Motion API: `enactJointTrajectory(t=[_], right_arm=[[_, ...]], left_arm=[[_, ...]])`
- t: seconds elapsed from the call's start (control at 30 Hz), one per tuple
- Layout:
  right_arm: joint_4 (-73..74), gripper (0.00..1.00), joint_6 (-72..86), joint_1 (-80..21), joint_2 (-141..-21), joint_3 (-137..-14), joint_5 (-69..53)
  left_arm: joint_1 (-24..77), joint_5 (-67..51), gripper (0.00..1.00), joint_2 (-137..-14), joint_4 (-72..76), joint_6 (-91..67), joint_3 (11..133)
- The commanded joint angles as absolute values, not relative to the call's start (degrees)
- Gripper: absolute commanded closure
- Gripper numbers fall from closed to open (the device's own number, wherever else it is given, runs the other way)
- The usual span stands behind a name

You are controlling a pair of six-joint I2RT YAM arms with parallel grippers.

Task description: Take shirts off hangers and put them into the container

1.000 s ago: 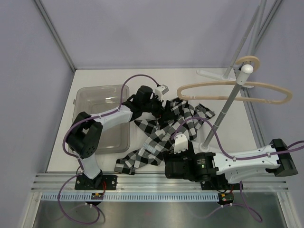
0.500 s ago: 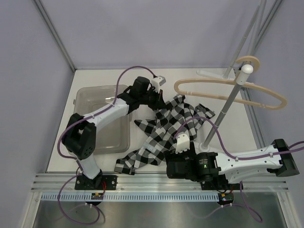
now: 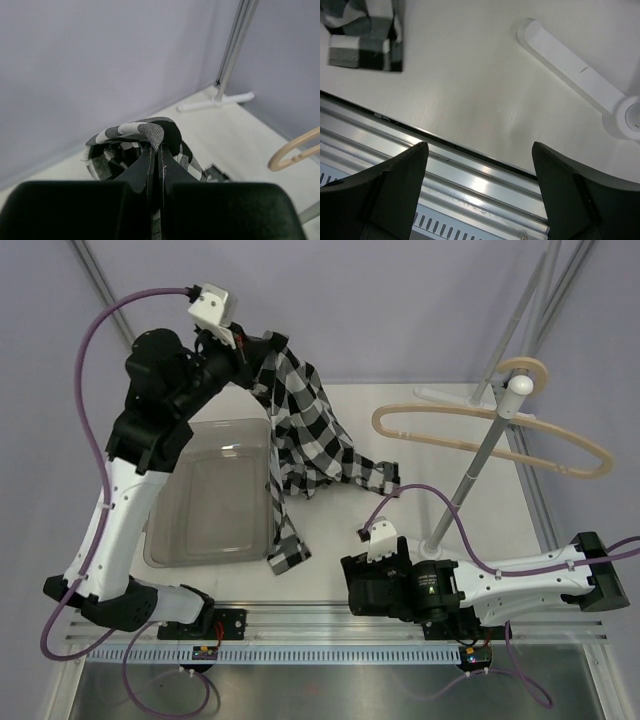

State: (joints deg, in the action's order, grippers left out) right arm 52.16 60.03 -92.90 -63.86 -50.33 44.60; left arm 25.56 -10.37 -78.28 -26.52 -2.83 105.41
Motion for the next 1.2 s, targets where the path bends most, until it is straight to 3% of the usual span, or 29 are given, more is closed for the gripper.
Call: enactJointTrajectory(t=[0.0, 0.1, 0.37, 0.87, 1.17], right_arm=[[51.1, 0.04, 58.6, -93.4, -64.5, -54.0, 48.6], [50.5, 0.03, 57.2, -93.5, -64.6, -55.0, 48.6], [49.4, 0.03, 57.2, -93.5, -65.0, -54.8, 45.9], [45.9, 0.02, 54.8, -94.0, -66.2, -56.3, 42.5], [48.3, 0.02, 57.2, -94.8, -68.1, -56.4, 43.1]], left_arm=[[25.8, -9.3, 1.00, -77.4, -29.3, 1.0, 112.4], [25.8, -6.3, 1.00, -74.6, -28.4, 3.4, 113.9], [25.8, -2.6, 1.00, -62.3, -0.8, 11.9, 99.1], [25.0, 4.1, 1.00, -78.3, 7.5, 36.5, 122.1], [20.2, 4.0, 1.00, -82.9, 16.1, 37.8, 125.3]])
